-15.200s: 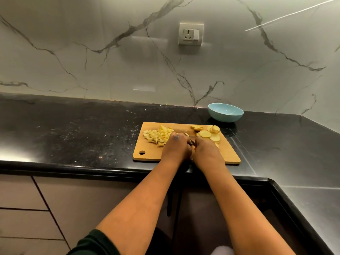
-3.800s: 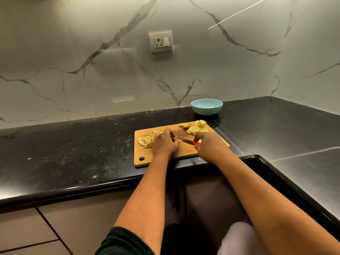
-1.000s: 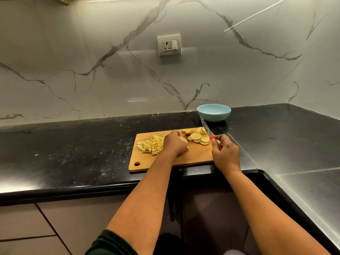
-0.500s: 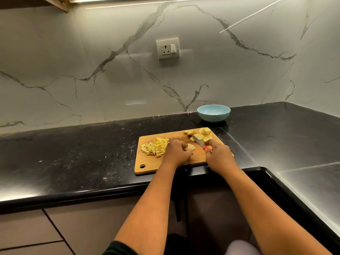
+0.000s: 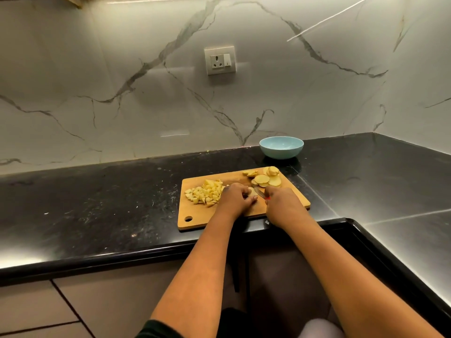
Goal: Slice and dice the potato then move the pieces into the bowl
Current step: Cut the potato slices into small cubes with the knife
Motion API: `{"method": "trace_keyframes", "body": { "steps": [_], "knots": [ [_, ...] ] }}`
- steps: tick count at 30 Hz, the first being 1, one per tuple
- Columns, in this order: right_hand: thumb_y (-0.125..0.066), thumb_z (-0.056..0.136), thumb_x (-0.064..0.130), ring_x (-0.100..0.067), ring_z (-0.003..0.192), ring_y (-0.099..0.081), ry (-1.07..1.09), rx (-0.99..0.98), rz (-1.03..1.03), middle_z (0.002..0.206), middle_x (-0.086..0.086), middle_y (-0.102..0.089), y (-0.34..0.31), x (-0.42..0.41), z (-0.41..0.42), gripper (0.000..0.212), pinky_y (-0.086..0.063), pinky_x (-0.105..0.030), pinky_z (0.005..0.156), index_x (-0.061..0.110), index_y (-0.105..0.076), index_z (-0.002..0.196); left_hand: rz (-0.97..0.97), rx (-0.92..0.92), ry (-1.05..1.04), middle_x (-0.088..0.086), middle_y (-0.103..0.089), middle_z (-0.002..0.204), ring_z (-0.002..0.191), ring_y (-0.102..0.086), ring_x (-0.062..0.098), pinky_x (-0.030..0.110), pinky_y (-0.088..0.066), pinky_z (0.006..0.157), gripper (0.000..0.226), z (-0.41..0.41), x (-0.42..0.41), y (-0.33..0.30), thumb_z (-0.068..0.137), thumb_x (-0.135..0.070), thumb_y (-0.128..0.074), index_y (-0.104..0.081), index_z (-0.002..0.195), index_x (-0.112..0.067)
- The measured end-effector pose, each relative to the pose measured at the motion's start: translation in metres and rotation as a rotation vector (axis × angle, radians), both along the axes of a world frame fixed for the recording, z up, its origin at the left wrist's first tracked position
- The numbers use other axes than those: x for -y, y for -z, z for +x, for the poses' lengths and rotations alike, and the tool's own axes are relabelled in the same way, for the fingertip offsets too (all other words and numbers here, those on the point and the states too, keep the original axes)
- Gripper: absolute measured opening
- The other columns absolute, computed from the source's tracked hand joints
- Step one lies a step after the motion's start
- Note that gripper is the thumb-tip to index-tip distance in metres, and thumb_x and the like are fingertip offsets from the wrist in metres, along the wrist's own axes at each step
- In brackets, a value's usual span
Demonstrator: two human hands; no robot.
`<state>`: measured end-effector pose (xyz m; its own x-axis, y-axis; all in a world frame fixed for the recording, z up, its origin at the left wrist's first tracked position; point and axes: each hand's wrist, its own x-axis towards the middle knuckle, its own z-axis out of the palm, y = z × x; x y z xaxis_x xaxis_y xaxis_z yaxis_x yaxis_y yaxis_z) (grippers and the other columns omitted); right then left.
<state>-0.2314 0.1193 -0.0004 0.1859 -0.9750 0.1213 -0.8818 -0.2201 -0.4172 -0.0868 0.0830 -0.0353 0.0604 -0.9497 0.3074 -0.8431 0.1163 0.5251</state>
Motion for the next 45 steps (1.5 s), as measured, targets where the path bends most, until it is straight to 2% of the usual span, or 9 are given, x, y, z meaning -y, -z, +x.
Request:
{"method": "trace_keyframes", "body": {
  "steps": [3, 8, 11, 19, 23, 32, 38, 42, 45],
  "knots": [
    [-0.06, 0.088, 0.004, -0.027, 0.108, -0.057, -0.036, -0.226, 0.048, 0.119, -0.011, -0.058, -0.027, 0.001, 0.007, 0.04, -0.052, -0.034, 0.088, 0.013, -0.055, 0.126, 0.031, -0.005, -0.014, 0.01, -0.071, 0.109, 0.102, -0.063, 0.024, 0.034, -0.049, 0.089, 0.027, 0.001, 0.002, -0.001, 0.089, -0.032, -0.07, -0.075, 0.092, -0.006],
    [-0.064, 0.089, 0.013, -0.022, 0.092, -0.054, -0.039, -0.388, 0.037, 0.1, -0.007, -0.056, -0.052, -0.004, -0.006, 0.034, -0.051, -0.033, 0.087, 0.009, -0.058, 0.122, 0.038, -0.072, -0.041, 0.006, -0.068, 0.12, 0.107, -0.062, 0.019, 0.03, -0.049, 0.093, 0.037, -0.001, -0.001, -0.002, 0.088, -0.031, -0.072, -0.07, 0.118, -0.009],
    [-0.061, 0.091, 0.014, -0.023, 0.103, -0.057, -0.033, -0.326, 0.057, 0.116, -0.009, -0.06, -0.052, -0.01, -0.015, 0.037, -0.051, -0.034, 0.093, 0.012, -0.056, 0.128, 0.047, -0.074, -0.021, 0.006, -0.066, 0.125, 0.111, -0.06, 0.018, 0.029, -0.048, 0.095, 0.04, 0.001, -0.002, -0.003, 0.091, -0.03, -0.069, -0.066, 0.125, -0.009],
    [-0.054, 0.094, 0.012, -0.021, 0.088, -0.054, 0.017, 0.017, -0.042, 0.106, -0.009, -0.058, -0.018, -0.013, -0.009, 0.022, -0.052, -0.033, 0.074, 0.018, -0.06, 0.114, 0.059, -0.116, -0.048, 0.006, -0.065, 0.127, 0.114, -0.06, 0.018, 0.026, -0.045, 0.096, 0.037, 0.003, -0.004, -0.003, 0.091, -0.023, -0.07, -0.066, 0.124, -0.008],
    [-0.051, 0.093, 0.008, -0.022, 0.085, -0.05, 0.021, 0.007, -0.032, 0.108, -0.012, -0.059, -0.014, -0.014, 0.002, 0.021, -0.04, -0.029, 0.065, 0.015, -0.059, 0.111, 0.047, -0.086, -0.049, 0.005, -0.067, 0.125, 0.113, -0.06, 0.018, 0.025, -0.044, 0.094, 0.033, 0.003, -0.003, -0.001, 0.091, -0.025, -0.068, -0.069, 0.121, -0.01],
    [-0.052, 0.094, 0.004, -0.027, 0.109, -0.058, 0.029, -0.157, 0.015, 0.122, -0.012, -0.057, -0.035, -0.014, 0.03, 0.029, -0.044, -0.031, 0.075, 0.01, -0.056, 0.122, 0.02, -0.084, -0.016, 0.01, -0.074, 0.098, 0.092, -0.064, 0.022, 0.028, -0.048, 0.082, 0.016, 0.003, -0.004, -0.003, 0.09, -0.016, -0.065, -0.077, 0.093, -0.005],
    [-0.066, 0.085, 0.01, -0.023, 0.089, -0.055, -0.037, -0.397, 0.054, 0.092, -0.007, -0.054, -0.065, -0.01, 0.004, 0.031, -0.05, -0.032, 0.079, 0.005, -0.059, 0.116, 0.038, -0.123, -0.033, 0.006, -0.069, 0.121, 0.113, -0.061, 0.018, 0.029, -0.046, 0.1, 0.032, 0.004, -0.003, -0.002, 0.089, -0.021, -0.071, -0.07, 0.118, -0.007],
    [-0.063, 0.091, 0.025, -0.023, 0.104, -0.058, -0.047, -0.327, 0.096, 0.113, -0.007, -0.063, -0.065, -0.018, -0.022, 0.036, -0.05, -0.035, 0.095, 0.01, -0.06, 0.124, 0.052, -0.162, -0.028, 0.004, -0.067, 0.125, 0.114, -0.059, 0.015, 0.027, -0.046, 0.1, 0.035, 0.006, -0.004, -0.003, 0.09, -0.022, -0.07, -0.068, 0.122, -0.008],
    [-0.06, 0.094, 0.024, -0.02, 0.096, -0.059, -0.017, -0.144, 0.026, 0.109, -0.005, -0.062, -0.056, -0.025, -0.031, 0.027, -0.053, -0.03, 0.083, 0.017, -0.063, 0.12, -0.018, -0.212, -0.024, 0.004, -0.066, 0.124, 0.102, -0.057, 0.008, 0.02, -0.045, 0.089, 0.031, 0.009, -0.009, -0.002, 0.093, -0.021, -0.067, -0.068, 0.122, -0.012]
  ]
}}
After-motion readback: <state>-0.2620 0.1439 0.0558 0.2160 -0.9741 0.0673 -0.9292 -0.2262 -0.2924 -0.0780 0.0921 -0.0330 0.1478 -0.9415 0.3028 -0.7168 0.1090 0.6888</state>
